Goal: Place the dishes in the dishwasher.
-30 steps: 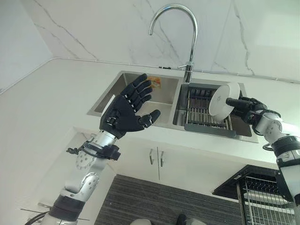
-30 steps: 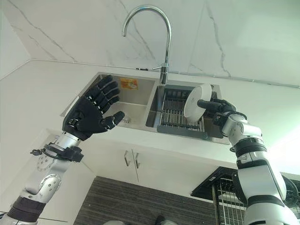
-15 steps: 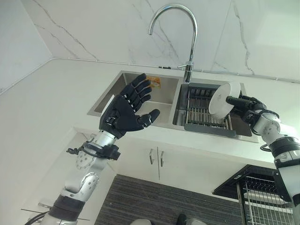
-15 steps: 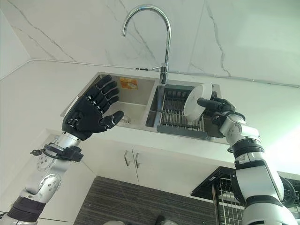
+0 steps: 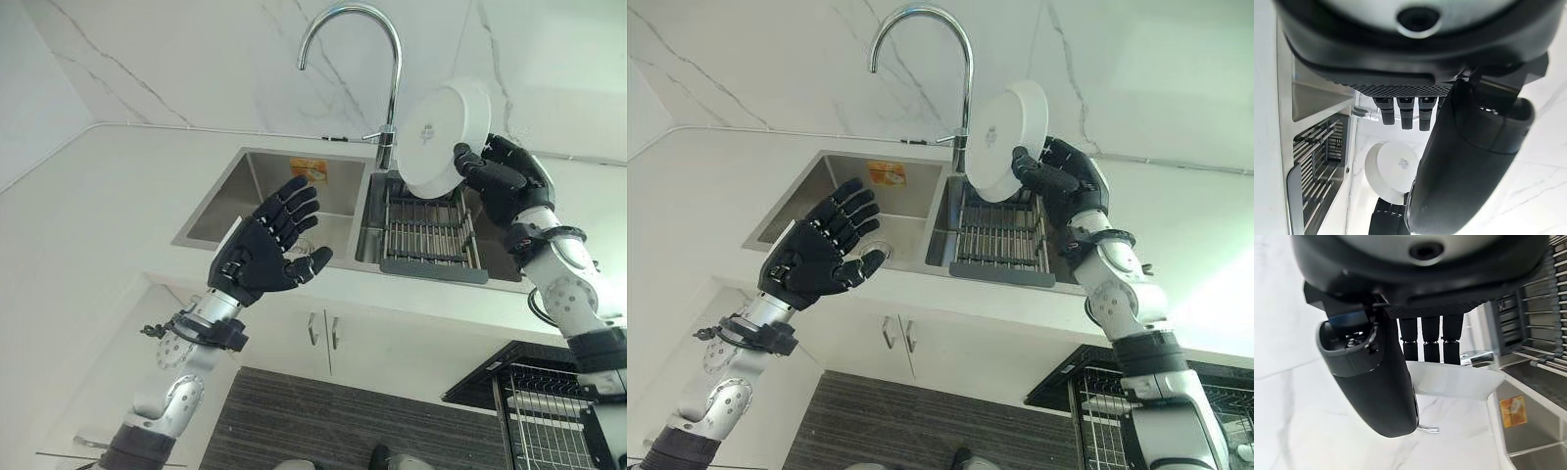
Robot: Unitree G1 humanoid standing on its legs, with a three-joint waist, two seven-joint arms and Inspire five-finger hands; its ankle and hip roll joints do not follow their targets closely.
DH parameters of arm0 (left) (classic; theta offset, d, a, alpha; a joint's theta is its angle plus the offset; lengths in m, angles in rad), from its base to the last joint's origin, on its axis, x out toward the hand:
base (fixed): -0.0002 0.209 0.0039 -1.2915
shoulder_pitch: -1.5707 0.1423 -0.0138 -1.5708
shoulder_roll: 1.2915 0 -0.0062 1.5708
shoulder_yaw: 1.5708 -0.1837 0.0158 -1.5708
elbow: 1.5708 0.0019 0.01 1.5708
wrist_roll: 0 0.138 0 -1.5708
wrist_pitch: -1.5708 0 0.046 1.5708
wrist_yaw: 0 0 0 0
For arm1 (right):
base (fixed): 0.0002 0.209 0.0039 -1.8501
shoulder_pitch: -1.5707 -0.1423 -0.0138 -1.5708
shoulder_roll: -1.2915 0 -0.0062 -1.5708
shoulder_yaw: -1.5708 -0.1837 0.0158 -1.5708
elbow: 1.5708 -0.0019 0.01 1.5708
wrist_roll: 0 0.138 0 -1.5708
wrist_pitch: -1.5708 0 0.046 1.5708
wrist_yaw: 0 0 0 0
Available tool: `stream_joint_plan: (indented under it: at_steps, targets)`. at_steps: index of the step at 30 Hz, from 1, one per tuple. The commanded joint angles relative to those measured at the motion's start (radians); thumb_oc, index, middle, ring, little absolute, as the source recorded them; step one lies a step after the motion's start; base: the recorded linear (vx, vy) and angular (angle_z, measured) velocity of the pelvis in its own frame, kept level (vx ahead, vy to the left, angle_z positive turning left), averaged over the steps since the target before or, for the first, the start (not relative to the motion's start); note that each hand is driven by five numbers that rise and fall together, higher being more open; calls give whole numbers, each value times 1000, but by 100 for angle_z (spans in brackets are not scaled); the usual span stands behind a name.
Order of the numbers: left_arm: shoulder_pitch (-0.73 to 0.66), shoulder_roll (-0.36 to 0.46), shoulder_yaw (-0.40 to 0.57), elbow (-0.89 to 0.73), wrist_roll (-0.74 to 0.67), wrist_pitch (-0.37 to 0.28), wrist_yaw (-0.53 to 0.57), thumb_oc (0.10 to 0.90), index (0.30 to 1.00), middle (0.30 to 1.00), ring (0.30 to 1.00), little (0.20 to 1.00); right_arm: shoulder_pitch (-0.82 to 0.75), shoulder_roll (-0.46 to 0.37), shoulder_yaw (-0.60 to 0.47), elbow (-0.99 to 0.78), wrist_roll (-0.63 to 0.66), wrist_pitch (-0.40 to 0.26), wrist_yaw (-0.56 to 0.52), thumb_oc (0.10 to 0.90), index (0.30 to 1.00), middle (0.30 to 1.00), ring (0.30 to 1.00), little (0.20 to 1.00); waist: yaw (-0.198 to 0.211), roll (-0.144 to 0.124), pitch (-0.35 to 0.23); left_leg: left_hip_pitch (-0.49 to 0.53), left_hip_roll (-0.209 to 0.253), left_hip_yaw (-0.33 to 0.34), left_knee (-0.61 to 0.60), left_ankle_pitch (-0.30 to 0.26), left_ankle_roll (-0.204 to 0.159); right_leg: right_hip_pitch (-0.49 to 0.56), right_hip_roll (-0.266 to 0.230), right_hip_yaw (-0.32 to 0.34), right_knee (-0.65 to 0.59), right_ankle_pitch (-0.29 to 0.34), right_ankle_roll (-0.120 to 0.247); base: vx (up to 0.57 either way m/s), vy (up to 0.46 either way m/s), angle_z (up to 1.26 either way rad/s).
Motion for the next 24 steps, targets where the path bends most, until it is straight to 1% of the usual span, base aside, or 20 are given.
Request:
stream_joint_plan:
  at_steps: [1,3,5,6,8,9,10,12,13,14,15,16,18,19,20,21,22,24]
  targets:
    - [-15,22,99,-155,19,-110,-43,800,900,900,900,900,-6,69,-146,-168,-33,-210,-33,400,300,300,300,300,-37,-42,-65,-78,2,-20,72,-88,-22,82,-52,63,-41,-72,164,-17,145,-14]
    - [-7,19,105,-163,30,-110,-50,800,900,900,900,900,54,99,-166,-230,-38,-215,-29,400,300,300,300,300,-48,-43,-62,-78,-1,-15,72,-89,-19,72,-55,73,-41,-62,171,7,128,-12]
    - [16,8,124,-186,33,-99,-80,800,900,900,900,900,171,135,-213,-325,-32,-233,-12,400,300,300,300,300,-67,-44,-52,-78,-8,-8,72,-92,-15,45,-65,90,-41,-34,190,27,123,-20]
    - [31,-3,137,-200,35,-85,-102,800,900,900,900,900,243,184,-232,-380,-18,-236,18,400,300,300,300,300,-81,-44,-42,-77,-10,-5,72,-94,-15,20,-71,102,-41,-10,206,23,95,-13]
    - [49,-6,148,-213,34,-77,-124,800,900,900,900,900,291,221,-234,-409,-19,-234,41,400,300,300,300,300,-92,-42,-26,-78,-9,-8,72,-85,-18,-10,-73,109,-41,10,221,-6,79,-37]
    - [55,3,145,-222,44,-81,-111,800,900,900,900,900,309,239,-216,-416,-26,-247,53,400,300,300,300,300,-95,-44,-11,-77,-3,3,72,-80,-21,-30,-87,80,-41,49,230,-65,49,-58]
    - [54,10,148,-222,49,-85,-103,800,900,900,900,900,314,244,-210,-413,-16,-258,68,400,300,300,300,300,-96,-46,-5,-78,0,9,72,-78,-19,-26,-94,62,-41,63,233,-108,25,-66]
    - [47,23,156,-219,42,-101,-87,800,900,900,900,900,322,245,-210,-407,4,-288,92,400,300,300,300,300,-92,-46,-2,-82,16,32,72,-74,-15,7,-103,21,-41,60,228,-140,-2,-79]
    - [45,21,161,-220,36,-108,-86,800,900,900,900,900,324,248,-211,-405,-8,-314,93,400,300,300,300,300,-86,-41,-1,-78,27,43,72,-79,-14,40,-106,1,-41,48,224,-201,-29,-79]
    - [42,16,171,-222,35,-112,-89,800,900,900,900,900,325,255,-215,-403,-5,-331,98,400,300,300,300,300,-80,-38,-5,-90,39,60,72,-67,-12,68,-117,-21,-41,61,215,-256,-97,-67]
    - [41,17,178,-221,39,-125,-90,800,900,900,900,900,330,270,-211,-397,13,-350,117,400,300,300,300,300,-71,-33,-7,-96,54,81,72,-61,-10,109,-137,-43,-41,84,207,-271,-142,-43]
    - [40,19,183,-221,39,-128,-90,800,900,900,900,900,334,281,-209,-398,16,-360,124,400,300,300,300,300,-66,-32,-12,-102,58,91,72,-56,-9,124,-156,-52,-41,102,207,-233,-197,-44]
    - [46,18,199,-226,37,-121,-101,800,900,900,900,900,346,319,-203,-415,11,-367,127,400,300,300,300,300,-43,-34,-23,-111,68,115,72,-54,-14,162,-226,-86,-41,154,222,-179,-239,-59]
    - [51,20,205,-228,30,-116,-106,800,900,900,900,900,347,335,-198,-422,8,-366,125,400,300,300,300,300,-32,-34,-29,-113,75,129,72,-55,-20,173,-267,-110,-41,177,235,-158,-360,-69]
    - [47,23,202,-230,25,-98,-113,800,900,900,900,900,345,358,-179,-440,-15,-364,110,400,300,300,300,300,-19,-33,-35,-107,86,144,72,-64,-31,183,-310,-135,-41,185,255,-164,-491,-91]
    - [31,31,189,-233,24,-76,-121,800,900,900,900,900,345,371,-159,-455,-40,-375,95,400,300,300,300,300,-22,-31,-35,-102,96,142,72,-68,-40,173,-318,-131,-41,176,261,-156,-531,-108]
    - [16,37,178,-233,16,-60,-132,800,900,900,900,900,350,373,-155,-463,-47,-383,93,400,300,300,300,300,-28,-31,-36,-103,102,133,72,-69,-43,169,-305,-120,-41,147,259,-162,-523,-88]
    - [-11,33,155,-240,25,-31,-155,800,900,900,900,900,365,362,-161,-481,-56,-390,88,400,300,300,300,300,-40,-30,-40,-110,123,122,72,-63,-55,167,-271,-113,-41,66,246,-144,-433,-24]
